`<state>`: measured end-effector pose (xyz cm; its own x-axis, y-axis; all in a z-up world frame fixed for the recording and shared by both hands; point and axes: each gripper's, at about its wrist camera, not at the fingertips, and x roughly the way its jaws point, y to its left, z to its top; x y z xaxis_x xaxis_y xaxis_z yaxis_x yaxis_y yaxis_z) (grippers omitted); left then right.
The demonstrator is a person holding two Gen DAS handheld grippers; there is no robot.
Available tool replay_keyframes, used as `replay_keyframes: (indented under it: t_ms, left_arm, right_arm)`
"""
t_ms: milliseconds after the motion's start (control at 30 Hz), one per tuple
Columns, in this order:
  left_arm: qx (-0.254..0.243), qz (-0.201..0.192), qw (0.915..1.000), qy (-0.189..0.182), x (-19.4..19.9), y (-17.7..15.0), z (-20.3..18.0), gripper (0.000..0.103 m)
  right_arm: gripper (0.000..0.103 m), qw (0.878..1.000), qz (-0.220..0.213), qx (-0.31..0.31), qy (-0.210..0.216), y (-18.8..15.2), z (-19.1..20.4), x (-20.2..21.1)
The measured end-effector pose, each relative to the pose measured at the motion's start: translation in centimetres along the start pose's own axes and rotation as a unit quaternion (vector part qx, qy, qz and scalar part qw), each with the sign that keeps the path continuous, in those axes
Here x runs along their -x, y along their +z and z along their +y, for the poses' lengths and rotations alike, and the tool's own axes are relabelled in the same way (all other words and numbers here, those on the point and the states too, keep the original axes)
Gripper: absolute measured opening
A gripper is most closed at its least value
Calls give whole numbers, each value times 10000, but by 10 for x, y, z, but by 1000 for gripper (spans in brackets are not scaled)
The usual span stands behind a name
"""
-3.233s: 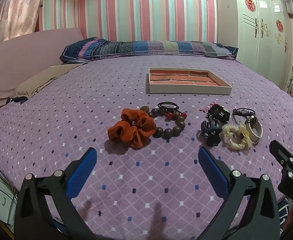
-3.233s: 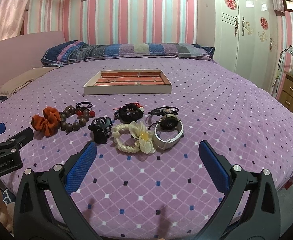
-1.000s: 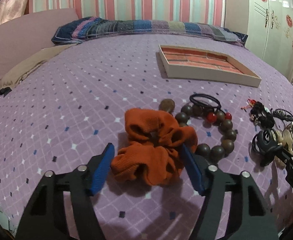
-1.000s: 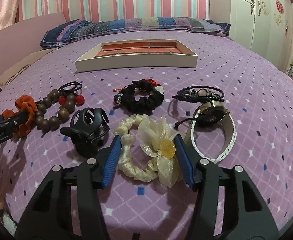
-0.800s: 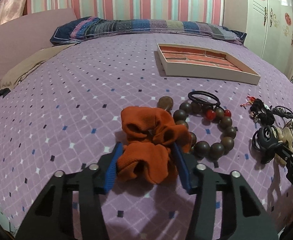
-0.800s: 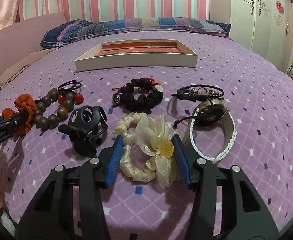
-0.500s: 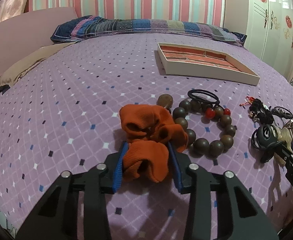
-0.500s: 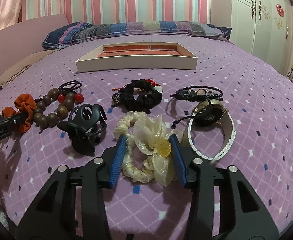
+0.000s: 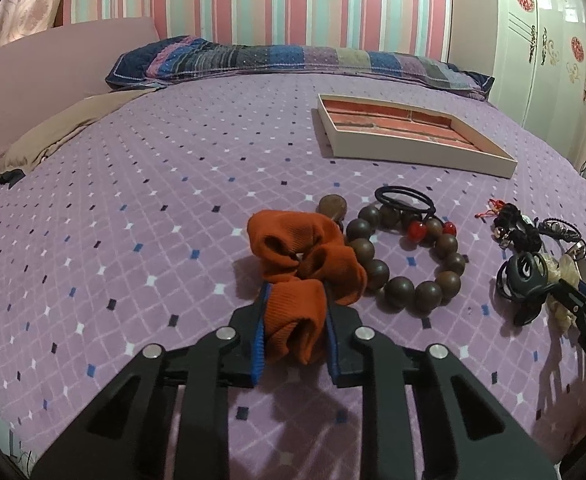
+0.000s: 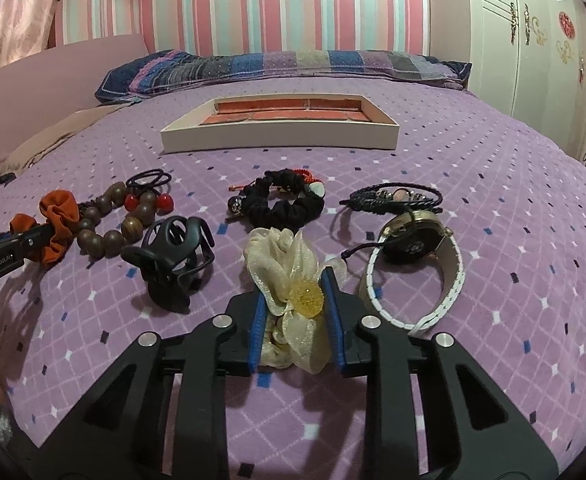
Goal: Organize jewelry
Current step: 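Carry both scrunchies over the brick-pattern tray and lower them inside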
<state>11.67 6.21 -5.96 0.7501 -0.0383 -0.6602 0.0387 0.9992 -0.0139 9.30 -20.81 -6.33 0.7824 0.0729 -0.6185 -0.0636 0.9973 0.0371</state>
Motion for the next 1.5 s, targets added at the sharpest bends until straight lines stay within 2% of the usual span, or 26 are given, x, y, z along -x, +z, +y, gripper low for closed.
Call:
replay_keyframes:
  t_ms: [467,667,833,1000,1200,1333,1500]
  left_arm:
    - [-37,-230,9997,-110,23,15,-6,22]
    - [-72,-327,9991,-278,18,41,-16,22]
    - [-178,-540,9973,-465,7,80,-32,22]
    - [-252,-627,9951,-724,-18,127,-54,22]
    - [-371,-671,9939,-796,-55,186,-80,22]
    - [-444,-580,9941,-802,-90,222,-95,22]
    - [-368,-260,9966,-684,-150,257,-107,22]
  right_arm:
    - [25,9995,-250,80,168,20,0,18]
    - [25,9990,-363,-33,255,45,-7,9]
    - [26,9980,-522,-110,328,82,-17,-7]
    - [26,9974,-548,-268,380,126,-32,-37]
    - [26,9981,-527,-218,245,174,-46,-82]
    - [25,9990,-397,-155,158,204,-54,-122]
    - [25,9998,-196,-7,-3,236,-58,-170]
